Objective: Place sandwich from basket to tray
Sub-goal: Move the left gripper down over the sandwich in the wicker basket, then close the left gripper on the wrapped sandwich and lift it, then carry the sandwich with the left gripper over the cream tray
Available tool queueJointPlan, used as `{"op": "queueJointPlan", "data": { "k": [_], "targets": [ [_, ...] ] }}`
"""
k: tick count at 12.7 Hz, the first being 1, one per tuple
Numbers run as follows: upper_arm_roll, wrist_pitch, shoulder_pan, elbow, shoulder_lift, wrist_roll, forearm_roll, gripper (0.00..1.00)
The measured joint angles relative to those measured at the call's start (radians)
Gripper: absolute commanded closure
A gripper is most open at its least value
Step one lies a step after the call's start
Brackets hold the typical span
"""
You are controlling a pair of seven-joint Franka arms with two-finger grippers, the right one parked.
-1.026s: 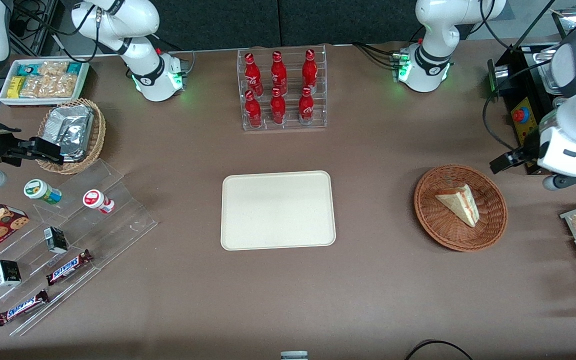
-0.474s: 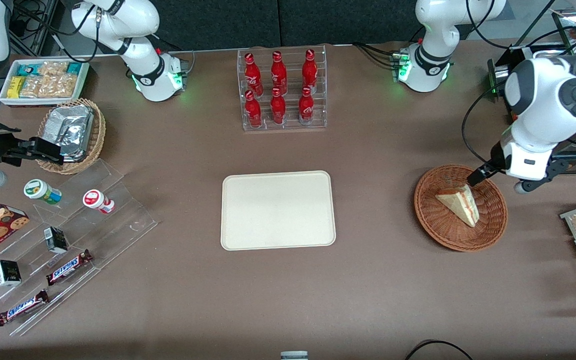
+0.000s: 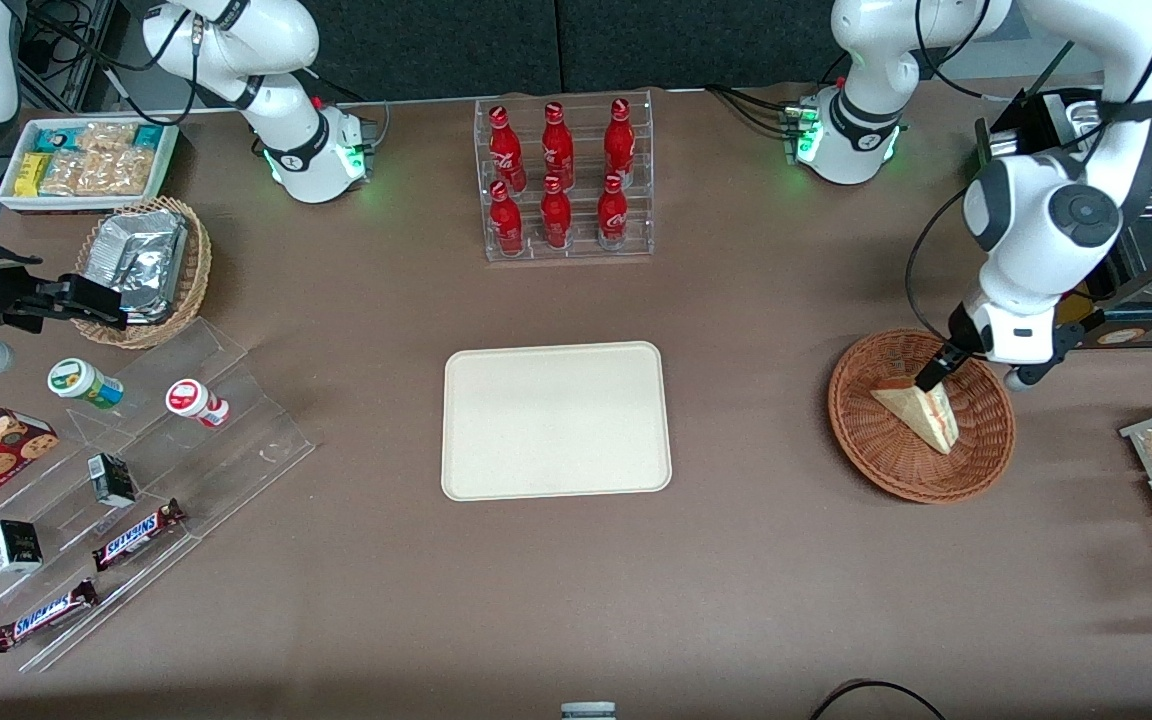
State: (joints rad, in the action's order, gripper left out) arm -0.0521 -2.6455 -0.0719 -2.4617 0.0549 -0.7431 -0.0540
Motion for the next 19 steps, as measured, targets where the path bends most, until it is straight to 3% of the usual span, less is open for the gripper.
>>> {"op": "queueJointPlan", "data": {
  "k": [4,5,6,7,8,11,13,16,19],
  "targets": [
    [0.0,-0.158,0.0,-0.011,0.116,-0.018,0.0,0.03],
    [0.0,-0.18,0.0,-0.012,0.137,-0.023,0.0,0.22],
    [0.0,-0.199,0.0,-0.011,0.152,-0.031,0.0,0.6],
    [0.0,-0.208,0.0,-0.011,0.158,-0.046,0.001,0.84],
    [0.0,-0.21,0.0,-0.01,0.158,-0.06,0.001,0.99],
    [-0.007,-0.182,0.001,0.007,0.142,-0.076,0.001,1.0],
    [-0.015,-0.067,0.005,0.04,0.099,-0.077,0.0,1.0],
    [-0.065,0.215,0.014,0.136,-0.017,-0.077,-0.001,1.0],
    [-0.179,0.563,0.018,0.334,-0.095,-0.091,-0.001,1.0]
  ]
}}
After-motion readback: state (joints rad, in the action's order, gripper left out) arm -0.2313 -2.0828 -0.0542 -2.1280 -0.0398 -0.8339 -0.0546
